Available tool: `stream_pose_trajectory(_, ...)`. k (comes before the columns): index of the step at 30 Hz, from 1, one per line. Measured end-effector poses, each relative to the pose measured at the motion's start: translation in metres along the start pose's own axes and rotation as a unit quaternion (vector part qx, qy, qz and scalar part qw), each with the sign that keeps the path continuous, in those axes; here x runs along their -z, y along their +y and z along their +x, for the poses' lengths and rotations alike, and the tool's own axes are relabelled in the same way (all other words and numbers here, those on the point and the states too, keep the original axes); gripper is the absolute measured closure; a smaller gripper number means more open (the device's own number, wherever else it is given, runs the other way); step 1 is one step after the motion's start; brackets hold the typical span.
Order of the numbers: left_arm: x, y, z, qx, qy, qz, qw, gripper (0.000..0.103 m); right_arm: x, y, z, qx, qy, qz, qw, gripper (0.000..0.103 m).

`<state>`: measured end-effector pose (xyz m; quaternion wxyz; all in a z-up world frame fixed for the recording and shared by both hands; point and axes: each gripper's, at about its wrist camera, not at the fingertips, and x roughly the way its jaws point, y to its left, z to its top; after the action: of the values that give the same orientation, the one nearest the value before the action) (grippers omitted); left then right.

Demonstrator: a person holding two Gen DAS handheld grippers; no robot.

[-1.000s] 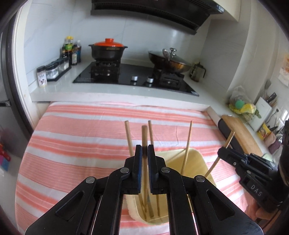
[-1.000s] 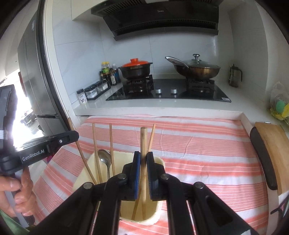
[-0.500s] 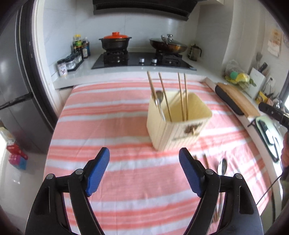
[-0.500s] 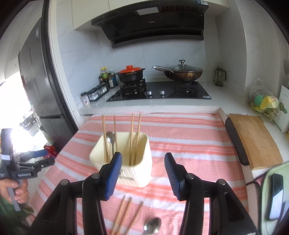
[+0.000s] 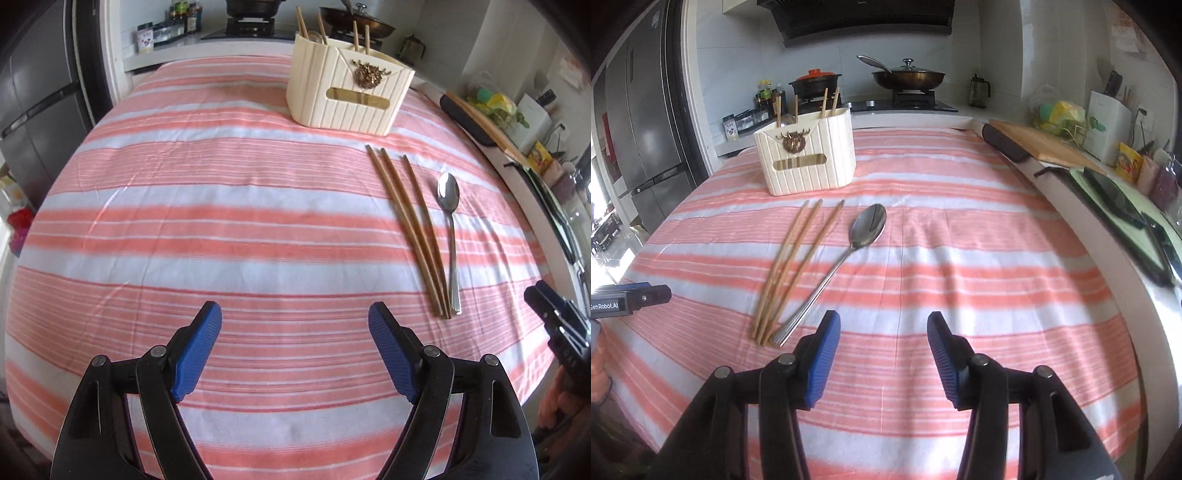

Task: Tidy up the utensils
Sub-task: 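Move both tools toward the remaining chopsticks and steel spoon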

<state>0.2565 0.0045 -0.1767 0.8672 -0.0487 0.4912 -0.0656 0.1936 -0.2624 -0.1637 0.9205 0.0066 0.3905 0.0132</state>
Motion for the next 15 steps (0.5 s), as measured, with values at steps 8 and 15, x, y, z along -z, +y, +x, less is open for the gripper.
stream_pose_trajectory(8,-0.008,-0.016,-0.005,-0.012,-0.021,0.017,0.9996,0.017,0.006,-0.002,0.008,0.003,0.007,0.021,1.000,0.053)
stream_pose_trajectory(15,-0.016,-0.025,-0.004,-0.025,-0.031,0.020,0.9990,0.017,0.001,0.009,0.013,-0.010,0.009,0.010,1.000,0.053)
